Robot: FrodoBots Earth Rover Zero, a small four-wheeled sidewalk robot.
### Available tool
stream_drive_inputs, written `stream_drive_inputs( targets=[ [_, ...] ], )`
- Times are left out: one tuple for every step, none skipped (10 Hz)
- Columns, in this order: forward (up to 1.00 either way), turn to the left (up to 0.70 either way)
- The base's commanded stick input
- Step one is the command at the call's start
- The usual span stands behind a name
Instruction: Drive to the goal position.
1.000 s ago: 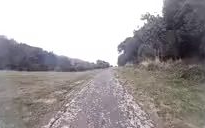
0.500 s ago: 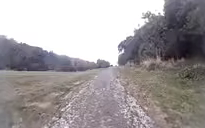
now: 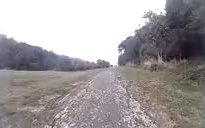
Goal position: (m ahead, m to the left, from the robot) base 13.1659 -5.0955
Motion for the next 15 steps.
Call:
stream_drive_inputs(
  targets=[
    [0.45,0.0],
    [0.45,0.0],
    [0.45,0.0],
    [0.45,0.0],
    [0.45,0.0],
    [0.45,0.0],
    [0.45,0.0],
    [0.45,0.0],
    [0.45,0.0],
    [0.45,0.0],
    [0.45,0.0],
    [0.45,0.0],
    [0.45,0.0],
    [0.45,0.0],
    [0.45,0.0]
  ],
)
